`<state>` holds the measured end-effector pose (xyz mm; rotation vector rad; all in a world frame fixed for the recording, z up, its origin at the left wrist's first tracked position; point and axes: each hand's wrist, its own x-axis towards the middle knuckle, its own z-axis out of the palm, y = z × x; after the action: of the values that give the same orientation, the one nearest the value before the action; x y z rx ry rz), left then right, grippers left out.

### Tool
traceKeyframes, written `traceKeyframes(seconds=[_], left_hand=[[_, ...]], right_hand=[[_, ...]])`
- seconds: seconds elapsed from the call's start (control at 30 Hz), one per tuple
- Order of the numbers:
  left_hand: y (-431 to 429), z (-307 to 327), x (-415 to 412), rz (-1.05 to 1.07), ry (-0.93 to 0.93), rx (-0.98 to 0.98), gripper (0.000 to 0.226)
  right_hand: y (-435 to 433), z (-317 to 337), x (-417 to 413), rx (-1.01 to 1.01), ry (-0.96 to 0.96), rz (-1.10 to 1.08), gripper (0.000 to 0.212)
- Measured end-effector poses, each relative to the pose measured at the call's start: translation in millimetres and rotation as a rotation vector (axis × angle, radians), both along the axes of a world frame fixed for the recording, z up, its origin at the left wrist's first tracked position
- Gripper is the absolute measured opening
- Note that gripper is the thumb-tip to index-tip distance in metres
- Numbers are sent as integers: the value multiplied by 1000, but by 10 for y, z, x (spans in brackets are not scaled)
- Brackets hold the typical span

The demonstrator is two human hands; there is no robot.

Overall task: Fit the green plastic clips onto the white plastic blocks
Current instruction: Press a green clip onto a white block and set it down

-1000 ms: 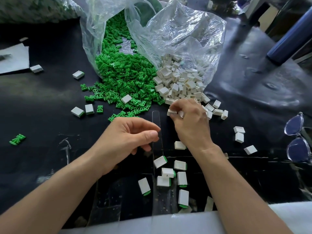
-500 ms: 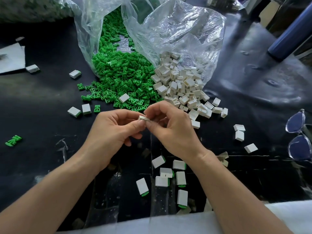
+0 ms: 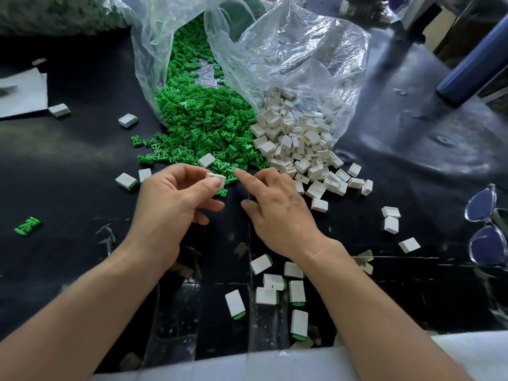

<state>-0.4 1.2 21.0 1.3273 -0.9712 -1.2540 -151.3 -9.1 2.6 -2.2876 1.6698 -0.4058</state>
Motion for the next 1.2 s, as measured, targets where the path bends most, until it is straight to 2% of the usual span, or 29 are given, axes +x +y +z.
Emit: traceKeyframes(seconds=[0.23, 0.47, 0.6, 0.8, 0.97, 1.2], left_hand=[[13, -8, -21, -12, -21, -5, 12], [12, -3, -28, -17, -14, 13, 9], [23, 6, -31, -66, -4, 8, 14], [49, 35, -36, -140, 25, 29, 18], [52, 46, -23, -152, 39, 32, 18], [40, 40, -18, -144, 50, 11, 16]], right_hand=[[-17, 3, 70, 9, 99, 0, 49], [14, 51, 32, -24, -50, -37, 33], [16, 59, 30, -56, -52, -26, 23], [15, 56, 30, -40, -33, -38, 34], [11, 60, 11, -21, -45, -48, 29], [32, 67, -18, -64, -193, -111, 22]])
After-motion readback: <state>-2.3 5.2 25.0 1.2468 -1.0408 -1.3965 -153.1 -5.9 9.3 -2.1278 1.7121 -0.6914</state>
